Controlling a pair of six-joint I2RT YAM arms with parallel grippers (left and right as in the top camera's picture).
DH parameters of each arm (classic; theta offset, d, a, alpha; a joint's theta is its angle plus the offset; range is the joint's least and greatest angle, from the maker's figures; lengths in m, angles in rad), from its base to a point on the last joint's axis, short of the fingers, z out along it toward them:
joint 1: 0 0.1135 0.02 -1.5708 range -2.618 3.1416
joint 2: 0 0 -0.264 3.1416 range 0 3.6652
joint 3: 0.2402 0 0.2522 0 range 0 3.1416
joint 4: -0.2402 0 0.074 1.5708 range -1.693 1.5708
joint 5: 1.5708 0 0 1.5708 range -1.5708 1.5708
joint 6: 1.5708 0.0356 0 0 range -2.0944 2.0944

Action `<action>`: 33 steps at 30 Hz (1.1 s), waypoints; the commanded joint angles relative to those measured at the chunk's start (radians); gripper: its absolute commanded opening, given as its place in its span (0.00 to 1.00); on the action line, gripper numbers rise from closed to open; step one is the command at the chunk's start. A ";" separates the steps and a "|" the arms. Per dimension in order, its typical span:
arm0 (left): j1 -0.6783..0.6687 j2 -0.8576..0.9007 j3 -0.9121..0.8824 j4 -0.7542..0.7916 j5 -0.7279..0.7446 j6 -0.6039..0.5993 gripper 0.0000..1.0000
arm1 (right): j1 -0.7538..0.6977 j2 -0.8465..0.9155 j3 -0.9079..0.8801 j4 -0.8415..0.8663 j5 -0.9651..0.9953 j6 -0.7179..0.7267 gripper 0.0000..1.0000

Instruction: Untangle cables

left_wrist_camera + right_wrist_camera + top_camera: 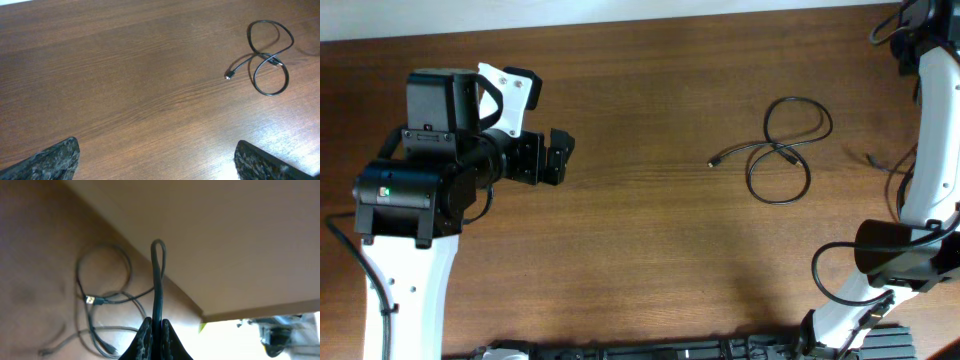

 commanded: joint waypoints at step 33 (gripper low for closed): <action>0.003 -0.004 0.005 0.002 0.011 0.012 0.99 | -0.315 0.175 -0.004 0.444 -0.731 -0.153 0.04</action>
